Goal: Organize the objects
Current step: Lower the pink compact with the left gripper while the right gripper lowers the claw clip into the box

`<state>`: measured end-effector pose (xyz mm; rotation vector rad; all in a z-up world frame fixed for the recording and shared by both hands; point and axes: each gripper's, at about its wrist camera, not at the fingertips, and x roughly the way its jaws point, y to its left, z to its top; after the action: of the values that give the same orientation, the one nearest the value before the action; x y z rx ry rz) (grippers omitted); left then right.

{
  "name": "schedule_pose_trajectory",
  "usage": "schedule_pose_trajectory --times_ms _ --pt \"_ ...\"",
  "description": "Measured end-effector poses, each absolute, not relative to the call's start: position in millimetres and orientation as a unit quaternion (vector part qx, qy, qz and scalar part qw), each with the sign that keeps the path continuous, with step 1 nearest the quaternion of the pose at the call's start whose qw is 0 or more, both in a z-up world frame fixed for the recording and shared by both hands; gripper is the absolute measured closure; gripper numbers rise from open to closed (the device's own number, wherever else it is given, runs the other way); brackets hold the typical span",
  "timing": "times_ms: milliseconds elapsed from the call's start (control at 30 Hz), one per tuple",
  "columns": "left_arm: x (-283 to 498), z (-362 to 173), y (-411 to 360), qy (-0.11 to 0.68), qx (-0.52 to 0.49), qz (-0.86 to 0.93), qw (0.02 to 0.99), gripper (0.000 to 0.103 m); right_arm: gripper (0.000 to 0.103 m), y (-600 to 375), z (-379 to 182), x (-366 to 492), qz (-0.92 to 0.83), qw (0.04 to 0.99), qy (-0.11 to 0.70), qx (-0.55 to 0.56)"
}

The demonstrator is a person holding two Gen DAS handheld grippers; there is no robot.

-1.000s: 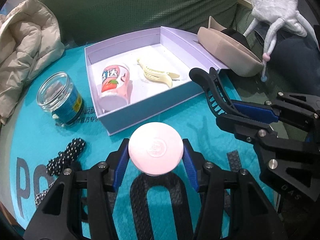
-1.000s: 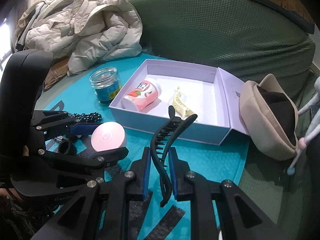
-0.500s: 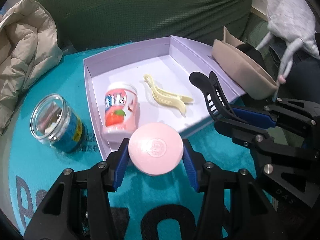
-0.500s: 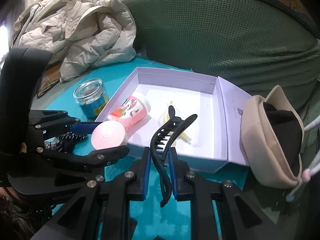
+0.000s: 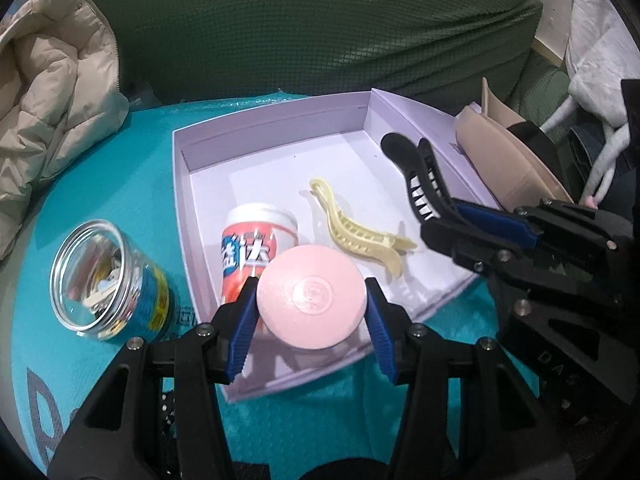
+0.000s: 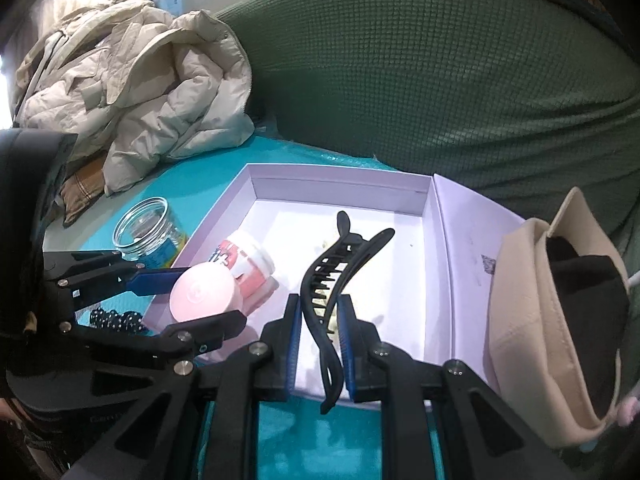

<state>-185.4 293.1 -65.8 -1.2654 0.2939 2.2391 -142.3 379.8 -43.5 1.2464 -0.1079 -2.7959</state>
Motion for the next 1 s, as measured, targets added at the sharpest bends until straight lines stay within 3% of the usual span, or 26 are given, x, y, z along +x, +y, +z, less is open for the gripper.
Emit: schedule_pose_trajectory --times_ms 1000 --pt "-220.6 -68.6 336.1 0.172 -0.431 0.845 0.265 0.054 0.086 414.4 -70.4 -186.8 -0.904 0.023 -0.064 0.422"
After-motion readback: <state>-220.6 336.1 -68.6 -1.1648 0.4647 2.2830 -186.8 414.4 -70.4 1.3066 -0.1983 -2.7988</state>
